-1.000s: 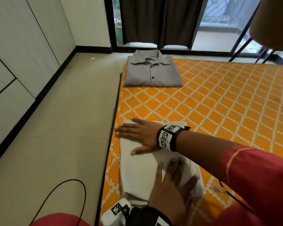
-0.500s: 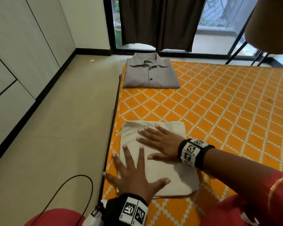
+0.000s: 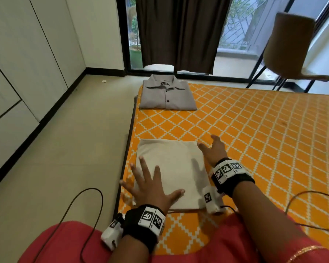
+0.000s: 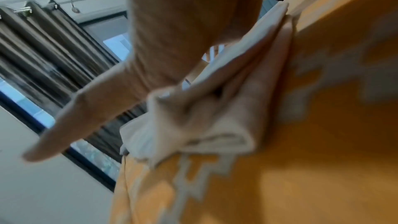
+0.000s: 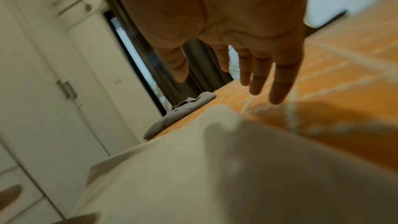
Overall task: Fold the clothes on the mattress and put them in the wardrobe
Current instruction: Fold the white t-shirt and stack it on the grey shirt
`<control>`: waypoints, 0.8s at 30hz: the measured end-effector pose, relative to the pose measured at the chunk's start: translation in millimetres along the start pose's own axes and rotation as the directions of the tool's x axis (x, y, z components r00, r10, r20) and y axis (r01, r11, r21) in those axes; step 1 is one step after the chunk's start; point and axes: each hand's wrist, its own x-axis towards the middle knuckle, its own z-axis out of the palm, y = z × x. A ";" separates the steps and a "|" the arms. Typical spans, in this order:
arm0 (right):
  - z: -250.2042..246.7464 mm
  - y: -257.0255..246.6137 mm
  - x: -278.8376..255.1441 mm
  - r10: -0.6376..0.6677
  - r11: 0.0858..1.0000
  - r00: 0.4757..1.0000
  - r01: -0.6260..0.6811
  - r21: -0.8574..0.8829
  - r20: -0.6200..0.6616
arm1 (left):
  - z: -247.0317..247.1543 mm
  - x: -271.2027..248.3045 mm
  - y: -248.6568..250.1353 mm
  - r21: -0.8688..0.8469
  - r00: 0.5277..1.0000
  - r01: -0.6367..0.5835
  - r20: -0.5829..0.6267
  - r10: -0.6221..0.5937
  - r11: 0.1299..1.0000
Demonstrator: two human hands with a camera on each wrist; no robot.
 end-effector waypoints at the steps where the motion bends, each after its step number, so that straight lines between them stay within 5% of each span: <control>1: 3.6 4.0 -3.4 0.131 0.986 0.990 -0.135 0.094 0.042 | -3.1 -2.5 5.0 0.014 0.998 -0.035 -0.043 0.036 0.999; 3: 11.7 9.2 -13.2 0.310 0.943 0.939 -0.324 0.076 0.147 | -4.4 -7.0 12.9 -0.003 0.992 -0.123 -0.023 0.123 0.992; 6: 17.2 11.2 -23.4 0.377 0.908 0.888 -0.410 0.085 0.263 | 6.5 -15.4 11.9 0.033 0.965 -0.245 0.105 0.241 0.969; 10: 13.2 7.2 -32.9 0.339 0.880 0.873 -0.426 0.211 0.350 | 17.2 -20.4 4.4 0.169 0.947 -0.321 0.071 0.313 0.932; 15: -5.6 -15.3 -55.2 0.093 0.756 0.902 -0.338 0.560 0.421 | -0.2 -19.4 6.0 0.141 0.955 -0.295 0.050 0.291 0.945; 20: -32.8 -41.5 -81.2 -0.022 0.663 0.885 -0.335 0.669 0.465 | -28.3 -19.2 -8.3 -0.320 0.972 -0.220 -0.151 0.180 0.922; 24: -54.0 -57.2 -98.4 -0.102 0.559 0.912 -0.278 0.781 0.398 | -44.4 -8.9 -28.0 -0.678 0.976 -0.212 -0.184 0.117 0.703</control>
